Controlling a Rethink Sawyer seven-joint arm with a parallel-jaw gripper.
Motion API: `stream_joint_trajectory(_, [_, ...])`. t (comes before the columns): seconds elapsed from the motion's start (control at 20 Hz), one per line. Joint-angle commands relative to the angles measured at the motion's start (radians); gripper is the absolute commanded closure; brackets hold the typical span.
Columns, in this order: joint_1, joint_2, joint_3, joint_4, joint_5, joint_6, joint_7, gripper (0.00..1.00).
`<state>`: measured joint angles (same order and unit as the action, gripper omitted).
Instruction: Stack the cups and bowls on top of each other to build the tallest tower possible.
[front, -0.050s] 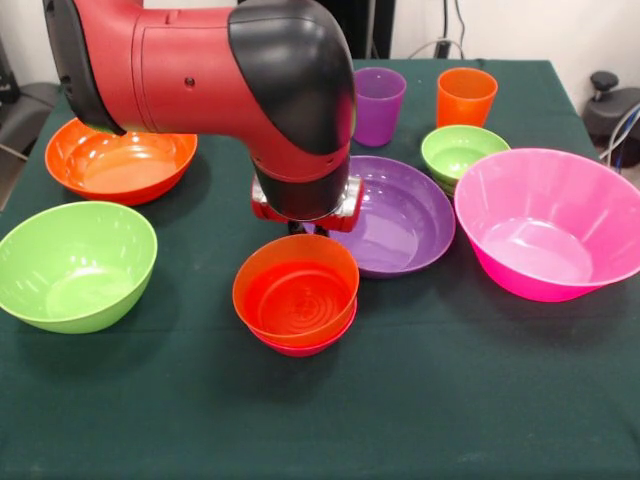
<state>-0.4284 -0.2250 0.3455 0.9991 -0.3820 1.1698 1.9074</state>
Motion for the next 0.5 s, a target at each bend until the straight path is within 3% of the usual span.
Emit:
stream_joint_trajectory(0.05, [0.011, -0.004, 0.048, 0.029, -0.05, -0.022, -0.223, 1.0])
stream_joint_trajectory(0.5, [0.009, -0.014, 0.046, 0.05, -0.044, -0.025, -0.209, 1.0])
